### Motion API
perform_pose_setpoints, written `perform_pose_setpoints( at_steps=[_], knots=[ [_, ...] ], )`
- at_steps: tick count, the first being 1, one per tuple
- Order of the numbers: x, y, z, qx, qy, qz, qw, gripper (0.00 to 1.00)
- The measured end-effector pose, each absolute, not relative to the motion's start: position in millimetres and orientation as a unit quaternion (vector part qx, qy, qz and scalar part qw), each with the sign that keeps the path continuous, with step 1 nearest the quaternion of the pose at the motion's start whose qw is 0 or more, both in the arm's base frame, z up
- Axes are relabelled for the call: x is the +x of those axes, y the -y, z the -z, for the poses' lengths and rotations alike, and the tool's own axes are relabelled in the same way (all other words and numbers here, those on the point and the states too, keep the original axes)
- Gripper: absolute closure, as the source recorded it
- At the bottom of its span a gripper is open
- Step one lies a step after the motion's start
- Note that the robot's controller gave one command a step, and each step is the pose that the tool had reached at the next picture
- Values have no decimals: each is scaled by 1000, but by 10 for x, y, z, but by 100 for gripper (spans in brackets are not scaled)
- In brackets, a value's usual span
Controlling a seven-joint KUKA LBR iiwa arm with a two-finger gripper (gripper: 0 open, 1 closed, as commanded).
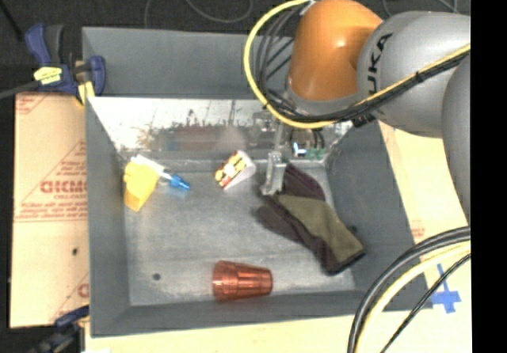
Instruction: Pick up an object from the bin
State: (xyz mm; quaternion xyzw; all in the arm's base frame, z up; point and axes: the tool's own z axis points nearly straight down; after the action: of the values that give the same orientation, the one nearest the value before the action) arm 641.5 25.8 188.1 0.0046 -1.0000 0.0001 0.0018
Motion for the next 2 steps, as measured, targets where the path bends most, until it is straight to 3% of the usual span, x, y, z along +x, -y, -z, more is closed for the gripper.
perform_pose_setpoints(
  at_steps=[1,2],
  knots=[
    [6428,-258,-1935,4,1000,0,-2,0],
    [6428,68,-1289,2,1000,0,-4,0]
  ],
)
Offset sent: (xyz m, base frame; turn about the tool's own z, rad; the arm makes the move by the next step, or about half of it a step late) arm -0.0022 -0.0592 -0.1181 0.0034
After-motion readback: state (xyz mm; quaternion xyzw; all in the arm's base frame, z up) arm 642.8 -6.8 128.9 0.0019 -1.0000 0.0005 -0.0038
